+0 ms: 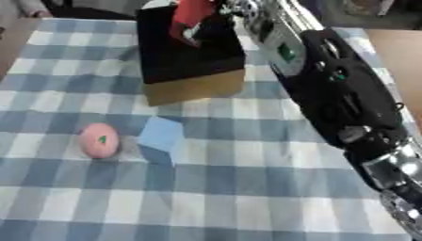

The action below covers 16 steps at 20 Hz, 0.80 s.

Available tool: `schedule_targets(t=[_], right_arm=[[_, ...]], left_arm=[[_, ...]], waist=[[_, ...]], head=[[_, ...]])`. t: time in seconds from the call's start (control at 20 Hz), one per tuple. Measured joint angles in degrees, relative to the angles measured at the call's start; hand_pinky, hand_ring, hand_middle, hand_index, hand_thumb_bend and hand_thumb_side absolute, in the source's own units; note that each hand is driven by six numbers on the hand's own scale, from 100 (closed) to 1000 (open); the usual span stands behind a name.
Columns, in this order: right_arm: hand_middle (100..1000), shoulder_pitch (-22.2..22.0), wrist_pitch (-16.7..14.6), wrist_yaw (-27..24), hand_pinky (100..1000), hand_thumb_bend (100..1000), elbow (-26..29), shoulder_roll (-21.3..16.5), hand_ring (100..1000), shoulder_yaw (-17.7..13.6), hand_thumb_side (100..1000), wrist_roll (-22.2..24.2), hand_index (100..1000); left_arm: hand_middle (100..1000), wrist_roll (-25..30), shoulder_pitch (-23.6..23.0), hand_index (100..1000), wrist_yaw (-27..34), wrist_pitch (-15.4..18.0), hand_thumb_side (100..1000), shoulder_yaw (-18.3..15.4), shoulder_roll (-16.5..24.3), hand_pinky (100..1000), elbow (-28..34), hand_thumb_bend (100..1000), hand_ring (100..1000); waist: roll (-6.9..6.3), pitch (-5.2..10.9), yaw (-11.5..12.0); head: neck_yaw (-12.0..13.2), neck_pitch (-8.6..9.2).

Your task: Pick up objects on the table and place them in the box.

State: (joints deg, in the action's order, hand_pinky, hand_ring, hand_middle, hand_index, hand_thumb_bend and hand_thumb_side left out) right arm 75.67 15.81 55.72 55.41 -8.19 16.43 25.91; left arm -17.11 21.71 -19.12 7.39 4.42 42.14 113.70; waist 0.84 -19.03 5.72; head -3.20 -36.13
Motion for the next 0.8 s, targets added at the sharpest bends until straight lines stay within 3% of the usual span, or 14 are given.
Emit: schedule_targets(t=[0.35,0.8], right_arm=[[809,0.0,-0.6,4.5,796,100,-5.7,2.9,804,-1.6,540,-2.4,753],[826,0.0,1.0,8.2,815,100,-9.9,5.1,817,-4.6,666,-6.5,827]], left_arm=[[763,0.8,0.4,870,0.0,0.1,923,0.5,-0.3,571,0.0,100,786],[761,3.5,1.9,870,-0.2,0.1,922,1.4,-0.3,575,0.0,100,787]], waist=[[0.02,-0.01,0.2],[0.09,0.02,0.8]], head=[[-0.5,0.01],[-1.0,0.01]])
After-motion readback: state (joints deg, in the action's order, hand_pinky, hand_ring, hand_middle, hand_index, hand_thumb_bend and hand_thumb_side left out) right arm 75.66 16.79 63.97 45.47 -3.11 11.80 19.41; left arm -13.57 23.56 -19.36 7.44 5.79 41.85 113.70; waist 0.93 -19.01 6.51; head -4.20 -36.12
